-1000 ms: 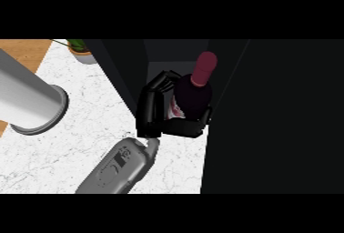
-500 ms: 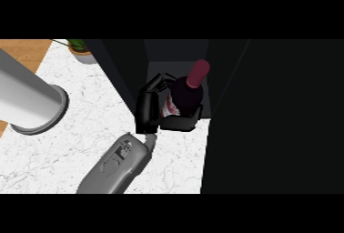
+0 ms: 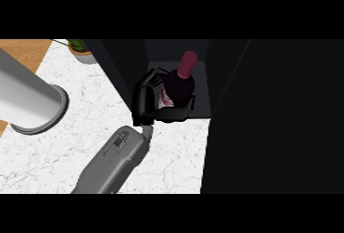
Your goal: Pick up the wine, place it into the cabinet and close the cabinet
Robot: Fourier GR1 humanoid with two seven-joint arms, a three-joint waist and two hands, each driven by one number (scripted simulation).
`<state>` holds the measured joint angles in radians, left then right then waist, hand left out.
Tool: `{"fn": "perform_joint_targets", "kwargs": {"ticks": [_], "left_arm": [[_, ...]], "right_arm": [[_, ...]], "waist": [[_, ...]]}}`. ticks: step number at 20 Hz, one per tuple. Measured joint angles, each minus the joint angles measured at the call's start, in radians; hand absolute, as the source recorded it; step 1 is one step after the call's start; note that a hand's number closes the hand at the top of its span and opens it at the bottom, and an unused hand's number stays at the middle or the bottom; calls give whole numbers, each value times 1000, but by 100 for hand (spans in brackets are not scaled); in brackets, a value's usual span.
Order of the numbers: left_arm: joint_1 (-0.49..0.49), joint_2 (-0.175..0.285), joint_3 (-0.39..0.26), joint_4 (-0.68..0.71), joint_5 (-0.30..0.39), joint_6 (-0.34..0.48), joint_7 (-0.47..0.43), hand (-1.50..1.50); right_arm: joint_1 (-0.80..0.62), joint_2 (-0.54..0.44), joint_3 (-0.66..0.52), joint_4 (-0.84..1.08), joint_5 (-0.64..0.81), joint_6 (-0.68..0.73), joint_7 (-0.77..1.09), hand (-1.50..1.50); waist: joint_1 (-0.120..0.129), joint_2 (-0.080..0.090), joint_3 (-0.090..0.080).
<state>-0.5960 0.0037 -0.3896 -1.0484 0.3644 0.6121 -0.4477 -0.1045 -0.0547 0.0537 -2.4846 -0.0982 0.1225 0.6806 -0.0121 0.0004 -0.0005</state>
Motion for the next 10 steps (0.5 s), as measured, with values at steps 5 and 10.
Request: {"fn": "perform_joint_targets", "kwargs": {"ticks": [5,10], "left_arm": [[-40,8,62,70,16,-73,0,150],[-126,3,106,166,45,-98,14,150]], "right_arm": [[37,6,-19,7,-6,27,-52,-150],[26,6,-13,4,-11,24,-31,-150]], "waist": [[0,0,1],[-4,1,0]]}}
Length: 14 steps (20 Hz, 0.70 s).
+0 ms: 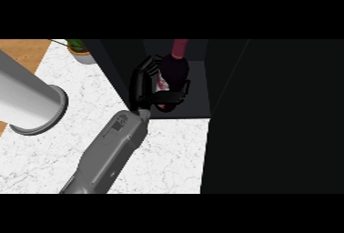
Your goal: Pick up the wine, place it into the cabinet and close the cabinet
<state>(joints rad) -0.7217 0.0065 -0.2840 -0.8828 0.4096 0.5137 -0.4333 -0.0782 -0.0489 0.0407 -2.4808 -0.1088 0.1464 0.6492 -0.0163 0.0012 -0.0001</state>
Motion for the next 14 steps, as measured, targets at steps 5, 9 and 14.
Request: {"fn": "perform_joint_targets", "kwargs": {"ticks": [5,9,14], "left_arm": [[-78,-4,25,92,0,4,20,150],[-132,-4,71,187,1,-26,-19,150],[-204,-2,101,290,-7,-8,-93,150]], "right_arm": [[-14,14,20,11,5,-13,2,-150],[-5,12,14,9,2,-7,-4,-150],[7,18,25,10,0,3,-15,-150]], "waist": [[-1,1,0],[-4,1,0],[-11,3,0]]}}
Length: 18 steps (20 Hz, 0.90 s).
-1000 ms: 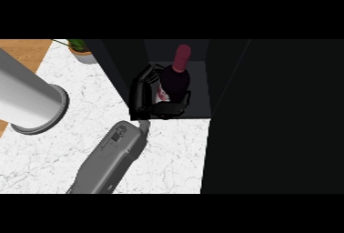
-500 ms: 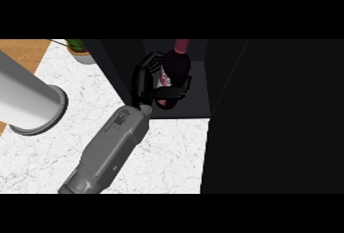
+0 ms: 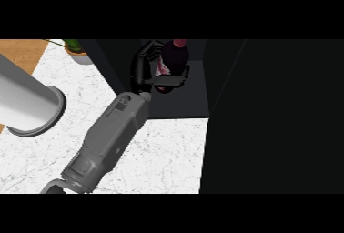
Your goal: Pick up the wine, place it into the cabinet and close the cabinet
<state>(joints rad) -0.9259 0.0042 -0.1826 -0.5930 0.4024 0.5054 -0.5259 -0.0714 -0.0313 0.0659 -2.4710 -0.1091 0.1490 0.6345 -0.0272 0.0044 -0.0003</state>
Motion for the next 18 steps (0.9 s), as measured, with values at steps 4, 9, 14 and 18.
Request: {"fn": "perform_joint_targets", "kwargs": {"ticks": [4,9,14,18], "left_arm": [[-48,4,40,86,-4,-3,-67,150],[-110,-1,90,199,-1,-5,-147,150],[-152,-4,129,274,36,-23,-164,150],[-173,-5,175,311,70,-59,-173,150]], "right_arm": [[4,-1,-5,-3,-3,-1,6,-150],[16,12,20,11,4,7,-39,-150],[27,8,17,9,-1,20,-42,-150],[24,9,14,9,-4,21,-42,-150]], "waist": [[-4,1,0],[-10,5,0],[-18,6,0],[-23,8,1]]}}
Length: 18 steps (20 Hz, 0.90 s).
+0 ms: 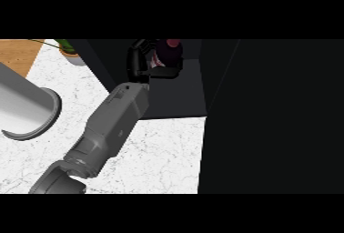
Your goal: Pick up the wine, place it into the cabinet and close the cabinet
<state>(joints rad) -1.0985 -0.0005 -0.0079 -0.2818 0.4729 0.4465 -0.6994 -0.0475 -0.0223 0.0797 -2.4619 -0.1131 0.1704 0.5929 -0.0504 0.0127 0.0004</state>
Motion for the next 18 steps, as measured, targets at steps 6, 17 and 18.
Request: {"fn": "perform_joint_targets", "kwargs": {"ticks": [6,17,18], "left_arm": [[-19,0,32,48,27,-40,-33,150],[-48,2,61,129,13,-39,-60,-150],[-48,2,61,136,9,-37,-59,-150]], "right_arm": [[-23,3,7,7,-6,-4,16,-150],[-43,3,0,9,-8,-5,24,-150],[-41,5,7,11,-7,-2,20,-150]], "waist": [[-7,0,2],[-13,3,2],[-14,3,3]]}}
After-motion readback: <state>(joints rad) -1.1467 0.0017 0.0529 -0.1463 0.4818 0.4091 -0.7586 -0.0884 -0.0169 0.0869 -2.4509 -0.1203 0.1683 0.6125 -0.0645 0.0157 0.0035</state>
